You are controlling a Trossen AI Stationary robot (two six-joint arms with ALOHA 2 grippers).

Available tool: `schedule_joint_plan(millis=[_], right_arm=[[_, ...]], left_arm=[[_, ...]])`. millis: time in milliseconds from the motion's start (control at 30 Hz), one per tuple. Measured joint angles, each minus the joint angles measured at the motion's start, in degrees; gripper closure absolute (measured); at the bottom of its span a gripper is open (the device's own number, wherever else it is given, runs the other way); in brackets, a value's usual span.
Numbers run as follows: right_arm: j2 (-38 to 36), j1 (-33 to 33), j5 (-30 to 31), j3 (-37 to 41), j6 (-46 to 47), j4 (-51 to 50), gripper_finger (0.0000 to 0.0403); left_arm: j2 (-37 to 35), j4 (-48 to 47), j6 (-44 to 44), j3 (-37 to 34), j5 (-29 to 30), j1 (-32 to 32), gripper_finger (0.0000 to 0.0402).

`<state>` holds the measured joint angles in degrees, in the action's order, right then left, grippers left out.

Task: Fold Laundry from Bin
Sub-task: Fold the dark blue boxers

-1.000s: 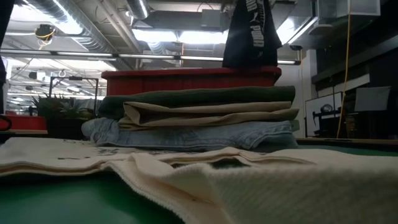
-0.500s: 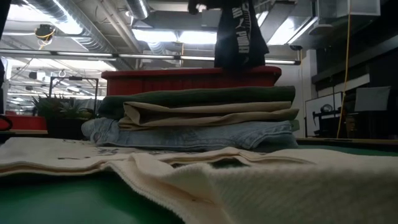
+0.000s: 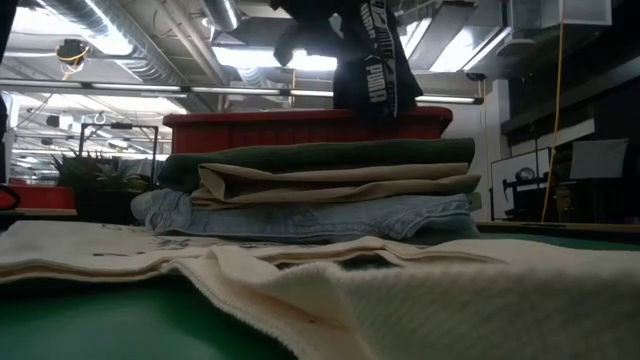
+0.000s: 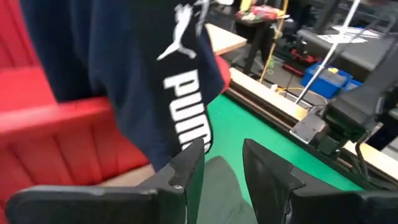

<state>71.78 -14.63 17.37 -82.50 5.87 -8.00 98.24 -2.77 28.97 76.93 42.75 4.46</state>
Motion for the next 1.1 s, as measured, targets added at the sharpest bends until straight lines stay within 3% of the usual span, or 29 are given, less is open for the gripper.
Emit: schedule_joint_plan(millis=[267, 633, 867, 1100], right_arm=[[1.22, 0.00, 0.00, 0.00, 1.68, 2.14, 0.0398], [2.09, 0.00, -0.01, 0.00, 1.79, 2.14, 0.0398], [2.11, 0.00, -0.02, 0.00, 1.79, 2.53, 0.0397], [2.09, 0.00, -0.02, 0.00, 1.46, 2.53, 0.0397]], left_arm=[[2.47, 0.93, 12.61, 0.02, -4.94, -1.63, 0.0296], [5.73, 7.39, 12.90, 0.00, -5.73, -3.35, 0.0296], [5.70, 6.21, 12.90, 0.00, -4.78, -5.65, 0.0296], [5.68, -1.40, 15.68, 0.00, -4.26, -5.65, 0.0296]])
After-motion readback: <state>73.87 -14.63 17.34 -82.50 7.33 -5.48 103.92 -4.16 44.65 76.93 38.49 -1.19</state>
